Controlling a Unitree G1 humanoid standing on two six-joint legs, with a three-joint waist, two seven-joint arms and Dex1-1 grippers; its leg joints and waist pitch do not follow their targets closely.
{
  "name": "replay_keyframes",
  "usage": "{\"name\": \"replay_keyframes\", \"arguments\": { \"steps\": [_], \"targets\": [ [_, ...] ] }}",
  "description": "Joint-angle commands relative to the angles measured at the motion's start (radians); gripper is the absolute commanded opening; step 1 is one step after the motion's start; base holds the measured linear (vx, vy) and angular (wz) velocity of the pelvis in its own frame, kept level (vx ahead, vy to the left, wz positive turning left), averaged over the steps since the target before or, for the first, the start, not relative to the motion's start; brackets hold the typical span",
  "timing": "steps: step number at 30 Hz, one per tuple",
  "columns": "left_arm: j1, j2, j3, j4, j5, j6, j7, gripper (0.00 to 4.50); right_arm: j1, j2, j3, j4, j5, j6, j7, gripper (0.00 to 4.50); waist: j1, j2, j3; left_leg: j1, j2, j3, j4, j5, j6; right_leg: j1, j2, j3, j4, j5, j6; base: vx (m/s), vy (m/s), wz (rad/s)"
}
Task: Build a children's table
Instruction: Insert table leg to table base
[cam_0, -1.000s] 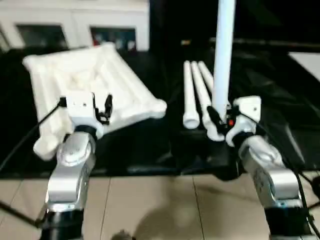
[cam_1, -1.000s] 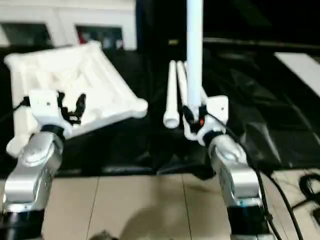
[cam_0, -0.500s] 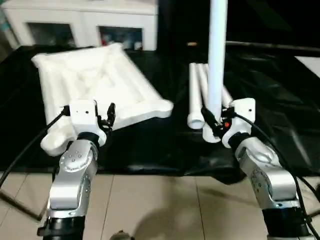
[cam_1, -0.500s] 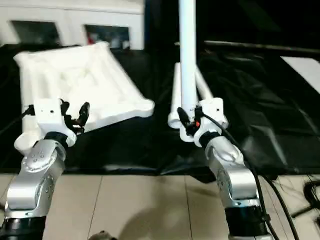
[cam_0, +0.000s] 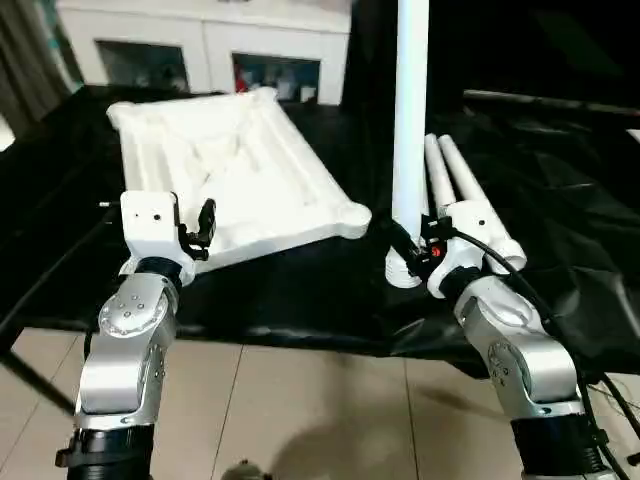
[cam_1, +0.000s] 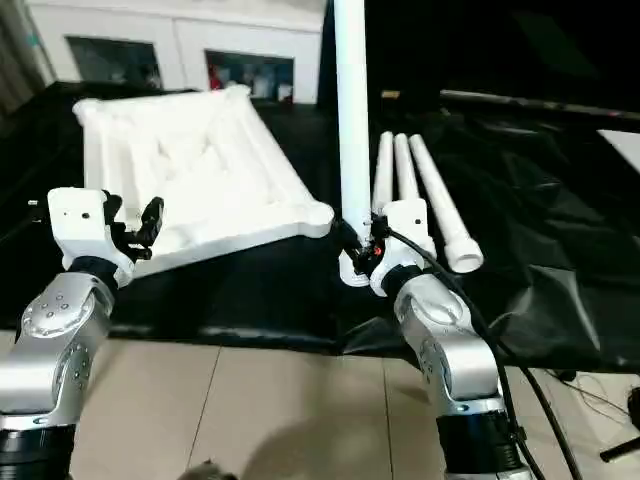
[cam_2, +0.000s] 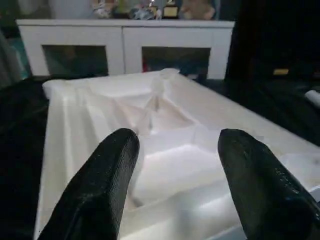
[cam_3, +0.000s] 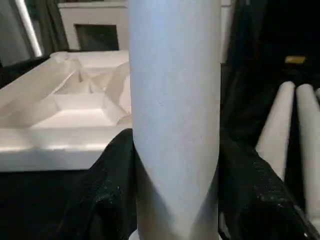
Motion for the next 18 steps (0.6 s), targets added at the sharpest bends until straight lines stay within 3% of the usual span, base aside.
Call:
{"name": "replay_keyframes", "arguments": {
  "steps": [1,2,3,4,6,7,8,9,10,11,12,13,14,15,16,17,18],
  "targets": [
    [-0.002,-0.007,-0.012,-0.004,-0.007,0.004,-0.010,3.02,-0.015,0.000,-0.018,0.003,-0.007,-0.015,0.002,1.89,-0.020,0.010,-0.031,0.060,0.057,-0.038,-0.072,-0.638,-0.034,0.004,-0.101,0.040,-0.151,-0.696,0.048,0.000,0.000,0.00],
    [0.002,-0.010,-0.013,-0.007,-0.006,0.005,-0.009,3.02,-0.015,-0.001,-0.017,0.005,-0.007,-0.016,0.003,1.89,-0.029,0.014,-0.034,0.062,0.069,-0.044,-0.083,-0.668,-0.035,0.017,-0.099,0.037,-0.141,-0.656,0.044,0.000,0.000,0.00],
    [0.003,-0.012,-0.013,-0.009,-0.007,0.006,-0.009,3.02,-0.016,-0.001,-0.017,0.005,-0.007,-0.016,0.003,1.89,-0.035,0.011,-0.035,0.054,0.073,-0.048,-0.091,-0.676,-0.036,0.027,-0.099,0.040,-0.131,-0.633,0.042,0.056,0.020,-0.15],
    [0.007,-0.016,-0.015,-0.014,-0.008,0.009,-0.010,3.02,-0.018,-0.004,-0.011,0.009,-0.013,-0.015,0.004,1.89,-0.037,0.004,-0.042,0.042,0.071,-0.050,-0.095,-0.653,-0.036,0.040,-0.106,0.053,-0.124,-0.609,0.035,0.079,0.015,-0.16],
    [0.012,-0.019,-0.018,-0.021,-0.010,0.012,-0.010,3.02,-0.020,-0.008,-0.004,0.015,-0.018,-0.016,0.010,1.89,-0.032,-0.003,-0.052,0.022,0.051,-0.034,-0.087,-0.515,-0.017,0.056,-0.123,0.077,-0.130,-0.594,0.013,0.081,0.011,-0.12],
    [0.012,-0.019,-0.018,-0.021,-0.010,0.012,-0.010,3.02,-0.020,-0.008,-0.004,0.015,-0.018,-0.016,0.010,1.89,-0.025,-0.008,-0.057,0.006,0.041,-0.023,-0.082,-0.404,0.006,0.066,-0.123,0.085,-0.128,-0.572,0.001,0.069,0.008,-0.09],
    [0.014,-0.019,-0.020,-0.023,-0.010,0.014,-0.009,3.02,-0.021,-0.008,-0.002,0.016,-0.019,-0.017,0.014,1.89,-0.024,-0.009,-0.061,-0.006,0.039,-0.020,-0.081,-0.352,0.014,0.076,-0.120,0.086,-0.125,-0.551,-0.003,0.069,0.008,-0.09],
    [0.017,-0.019,-0.021,-0.025,-0.010,0.014,-0.009,3.02,-0.021,-0.008,0.001,0.017,-0.020,-0.016,0.015,1.89,-0.020,-0.008,-0.071,-0.008,0.039,-0.018,-0.081,-0.270,0.033,0.079,-0.108,0.086,-0.113,-0.457,-0.018,0.085,0.008,-0.07],
    [0.018,-0.020,-0.021,-0.026,-0.010,0.014,-0.008,3.02,-0.022,-0.008,0.002,0.018,-0.019,-0.012,0.018,1.89,-0.022,-0.009,-0.080,0.001,0.044,-0.019,-0.081,-0.215,0.054,0.073,-0.095,0.082,-0.092,-0.327,-0.055,0.106,0.004,0.03],
    [0.024,-0.019,-0.021,-0.031,-0.009,0.015,-0.009,3.02,-0.021,-0.010,0.012,0.021,-0.023,-0.003,0.024,1.89,-0.013,-0.030,-0.076,-0.083,0.011,-0.046,-0.061,-0.134,0.146,0.126,-0.112,0.052,-0.089,-0.192,-0.064,0.106,0.004,0.03],
    [0.026,-0.019,-0.021,-0.033,-0.008,0.016,-0.009,3.02,-0.021,-0.010,0.016,0.022,-0.026,-0.001,0.024,1.89,-0.014,-0.012,-0.088,-0.090,-0.003,-0.050,-0.033,-0.067,0.221,0.142,-0.142,0.032,-0.101,-0.144,-0.039,0.107,0.008,0.28],
    [0.028,-0.019,-0.021,-0.035,-0.008,0.018,-0.008,3.02,-0.020,-0.007,0.014,0.023,-0.026,-0.004,0.020,1.89,-0.019,0.000,-0.094,-0.103,-0.007,-0.064,-0.015,0.024,0.272,0.153,-0.131,0.007,-0.097,-0.075,-0.026,0.118,0.007,0.54],
    [0.029,-0.019,-0.021,-0.036,-0.007,0.018,-0.008,3.02,-0.020,-0.005,0.013,0.023,-0.026,-0.006,0.018,1.89,-0.019,0.000,-0.094,-0.103,-0.007,-0.064,-0.015,0.024,0.272,0.153,-0.131,0.007,-0.097,-0.075,-0.026,0.118,0.007,0.54],
    [0.031,-0.018,-0.020,-0.037,-0.005,0.019,-0.009,3.02,-0.022,-0.003,0.010,0.026,-0.024,-0.008,0.017,1.89,-0.031,0.009,-0.097,-0.080,-0.008,-0.093,-0.019,0.128,0.329,0.144,-0.088,-0.024,-0.075,0.016,-0.015,0.196,-0.006,0.57],
    [0.031,-0.018,-0.019,-0.037,-0.004,0.020,-0.010,3.02,-0.024,-0.003,0.009,0.028,-0.023,-0.006,0.018,1.89,-0.074,0.026,-0.094,0.114,0.125,-0.186,-0.044,0.198,0.415,-0.032,-0.022,-0.002,0.041,-0.098,-0.015,0.204,-0.026,0.29],
    [0.031,-0.018,-0.019,-0.037,-0.004,0.020,-0.010,3.02,-0.024,-0.003,0.009,0.028,-0.023,-0.006,0.018,1.89,-0.078,0.019,-0.098,0.156,0.172,-0.215,-0.034,0.275,0.491,-0.112,-0.041,0.047,0.111,-0.174,-0.001,0.204,-0.026,0.29],
    [0.032,-0.017,-0.019,-0.036,-0.004,0.020,-0.011,3.02,-0.026,-0.003,0.010,0.031,-0.025,-0.007,0.019,1.89,-0.069,0.015,-0.097,0.157,0.164,-0.209,-0.021,0.351,0.510,-0.141,-0.044,0.066,0.131,-0.161,0.028,0.135,-0.035,0.07]
  ]
}}
